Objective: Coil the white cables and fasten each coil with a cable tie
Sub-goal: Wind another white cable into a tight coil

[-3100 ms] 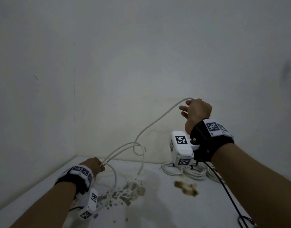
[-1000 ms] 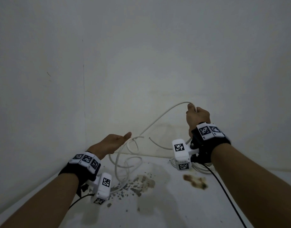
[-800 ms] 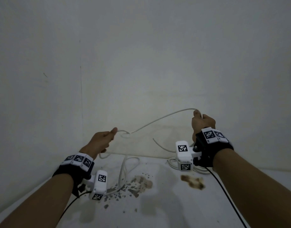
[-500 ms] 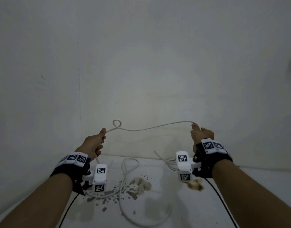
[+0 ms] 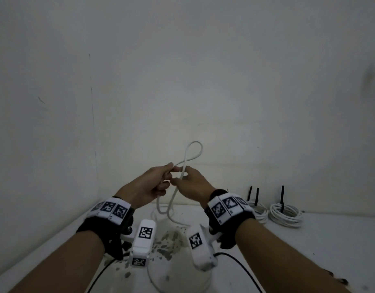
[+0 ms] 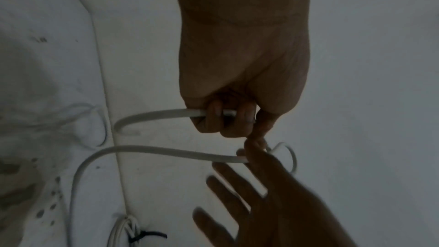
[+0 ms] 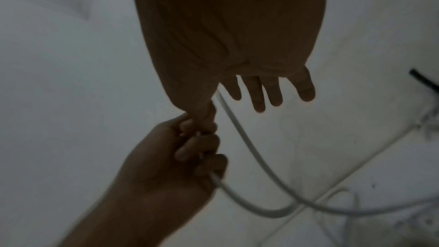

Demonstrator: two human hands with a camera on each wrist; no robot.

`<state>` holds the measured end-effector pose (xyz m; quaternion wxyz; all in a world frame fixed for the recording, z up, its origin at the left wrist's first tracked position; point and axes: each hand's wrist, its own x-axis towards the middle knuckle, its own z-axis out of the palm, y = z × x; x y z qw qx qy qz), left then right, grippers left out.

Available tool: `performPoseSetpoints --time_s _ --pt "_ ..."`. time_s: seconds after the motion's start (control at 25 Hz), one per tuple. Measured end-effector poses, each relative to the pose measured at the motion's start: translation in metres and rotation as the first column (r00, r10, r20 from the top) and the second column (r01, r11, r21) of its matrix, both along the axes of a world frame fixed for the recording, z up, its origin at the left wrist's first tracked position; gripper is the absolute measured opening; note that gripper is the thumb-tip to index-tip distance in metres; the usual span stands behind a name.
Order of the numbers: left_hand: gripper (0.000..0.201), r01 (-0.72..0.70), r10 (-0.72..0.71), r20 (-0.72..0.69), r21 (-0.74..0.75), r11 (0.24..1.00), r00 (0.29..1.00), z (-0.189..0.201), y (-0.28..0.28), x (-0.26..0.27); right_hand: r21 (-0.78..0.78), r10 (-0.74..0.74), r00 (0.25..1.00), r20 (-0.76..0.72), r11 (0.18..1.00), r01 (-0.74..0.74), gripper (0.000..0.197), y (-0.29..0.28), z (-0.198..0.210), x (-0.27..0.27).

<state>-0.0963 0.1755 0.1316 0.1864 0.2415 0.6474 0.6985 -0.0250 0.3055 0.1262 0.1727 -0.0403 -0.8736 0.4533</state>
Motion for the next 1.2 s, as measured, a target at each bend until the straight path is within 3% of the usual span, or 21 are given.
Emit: performPoseSetpoints --time_s 0.08,0.16,0.28,0.4,0.52,0.64,0.72,0.8,0.92,1.0,1.08,1.2 --pt "0.025 0.016 -0.017 0.025 0.042 0.999 1.000 -0.003 0.001 0.003 -0.252 0.018 0.998 -0.063 0.967 -0.034 0.022 -0.005 0.006 0.002" --pt "0.017 -0.024 0.024 -0.009 0.005 1.000 1.000 -0.009 -0.006 0.001 -0.387 -0.063 0.994 -0.094 0.922 0.022 0.021 -0.002 0.012 0.008" --pt "0.030 -0.213 0.197 -0.092 -0.218 0.952 0.976 -0.032 -0.025 -0.013 -0.406 -0.182 0.966 -0.184 0.909 0.094 0.006 0.016 0.024 0.020" --pt "0.056 -0.377 0.386 -0.050 -0.360 0.853 0.921 -0.058 -0.052 -0.027 -0.431 -0.162 0.967 -0.197 0.900 0.063 0.014 0.033 0.033 0.029" --pt "0.072 -0.364 0.392 -0.046 -0.484 0.796 0.919 -0.067 -0.066 -0.026 -0.486 -0.194 0.975 -0.109 0.866 0.118 0.016 0.038 0.031 0.030" --pt "0.071 -0.361 0.390 -0.051 -0.506 0.783 0.919 -0.068 -0.070 -0.028 -0.539 -0.240 0.970 -0.037 0.822 0.183 0.011 0.039 0.028 0.029" --pt "0.077 -0.427 0.454 -0.069 -0.490 0.760 0.888 -0.070 -0.076 -0.036 -0.480 -0.246 0.969 -0.021 0.853 0.206 0.017 0.043 0.025 0.029" --pt "0.082 -0.477 0.515 -0.005 -0.385 0.790 0.857 -0.071 -0.083 -0.046 -0.346 -0.217 0.976 -0.021 0.917 0.196 0.017 0.044 0.021 0.028" --pt "0.071 -0.452 0.477 0.152 -0.173 0.875 0.866 -0.073 -0.089 -0.053 -0.019 -0.202 0.979 0.009 0.979 0.202 0.022 0.038 0.015 0.026" --pt "0.063 -0.435 0.453 0.229 -0.127 0.891 0.861 -0.072 -0.089 -0.051 0.210 -0.289 0.957 -0.012 0.935 0.285 0.028 0.036 0.006 0.021" --pt "0.056 -0.403 0.427 0.254 -0.145 0.904 0.868 -0.070 -0.091 -0.045 0.241 -0.374 0.926 -0.043 0.896 0.373 0.030 0.038 -0.001 0.016" --pt "0.056 -0.271 0.275 0.319 -0.059 0.961 0.907 -0.067 -0.098 -0.047 0.068 -0.444 0.896 -0.004 0.894 0.443 0.037 0.052 -0.007 0.006"
